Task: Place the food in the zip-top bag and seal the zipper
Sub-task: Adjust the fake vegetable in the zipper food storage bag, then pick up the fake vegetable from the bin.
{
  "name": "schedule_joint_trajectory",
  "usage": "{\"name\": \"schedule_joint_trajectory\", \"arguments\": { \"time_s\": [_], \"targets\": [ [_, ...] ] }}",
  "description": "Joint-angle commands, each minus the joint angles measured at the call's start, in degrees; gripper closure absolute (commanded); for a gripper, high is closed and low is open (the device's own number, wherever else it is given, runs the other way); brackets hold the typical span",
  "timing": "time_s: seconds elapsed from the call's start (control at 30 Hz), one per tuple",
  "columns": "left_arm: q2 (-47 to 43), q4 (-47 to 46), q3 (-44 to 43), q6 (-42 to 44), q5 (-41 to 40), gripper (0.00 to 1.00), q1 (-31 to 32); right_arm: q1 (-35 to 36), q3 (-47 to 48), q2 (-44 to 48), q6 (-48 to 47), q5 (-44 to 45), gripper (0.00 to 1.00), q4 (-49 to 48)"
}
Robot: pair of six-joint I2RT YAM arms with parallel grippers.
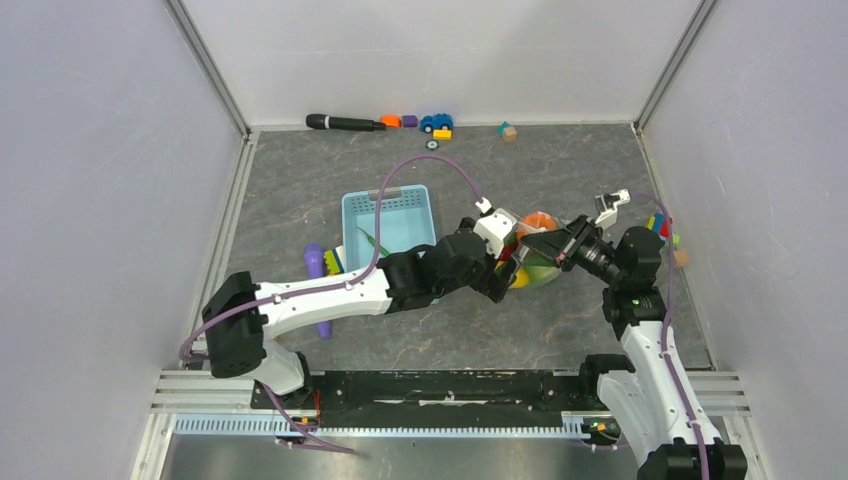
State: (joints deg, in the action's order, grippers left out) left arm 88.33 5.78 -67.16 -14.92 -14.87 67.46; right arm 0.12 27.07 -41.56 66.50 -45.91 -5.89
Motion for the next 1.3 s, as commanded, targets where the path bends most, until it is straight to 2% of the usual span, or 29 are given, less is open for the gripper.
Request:
{"name": "schedule_joint_trajectory", "arguments": {
  "time_s": [0.0,0.13,0.23,0.43,0.53,0.77,1.03,1.27],
  "targets": [
    [-6.8,4.4,-2.3,0.6,3.0,0.00,-0.1,0.3,0.5,-0.6,-1.4,-2.8,1.00,-4.9],
    [-11.7,8.9,-2.5,-3.3,-1.5,0.00,-1.1,0.2,0.7,-1.5,-4.5,-4.0,1.00,-5.9],
    [-14.6,14.1,-2.6,-8.2,-4.7,0.00,-4.3,0.3,1.2,-1.8,-7.9,-4.7,1.00,-5.7],
    [-17.8,23.0,1.2,-21.5,-5.7,0.00,-19.5,0.2,4.4,-4.2,-18.3,-5.5,1.00,2.3],
    [-17.3,26.0,3.3,-29.2,-10.9,0.00,-24.8,0.2,4.8,-5.3,-20.9,-5.5,1.00,3.8],
    [-10.8,23.8,5.8,-37.7,-14.1,0.00,-31.2,0.2,5.8,-7.4,-23.8,-5.7,1.00,4.5],
    [1.3,23.2,4.2,-43.6,-10.3,0.17,-36.7,0.2,7.1,-7.6,-28.4,-4.0,1.00,8.7],
    [9.4,25.4,2.3,-46.3,-11.4,0.28,-37.1,-2.3,7.3,-8.2,-29.7,-3.8,1.00,9.7]
  ]
}}
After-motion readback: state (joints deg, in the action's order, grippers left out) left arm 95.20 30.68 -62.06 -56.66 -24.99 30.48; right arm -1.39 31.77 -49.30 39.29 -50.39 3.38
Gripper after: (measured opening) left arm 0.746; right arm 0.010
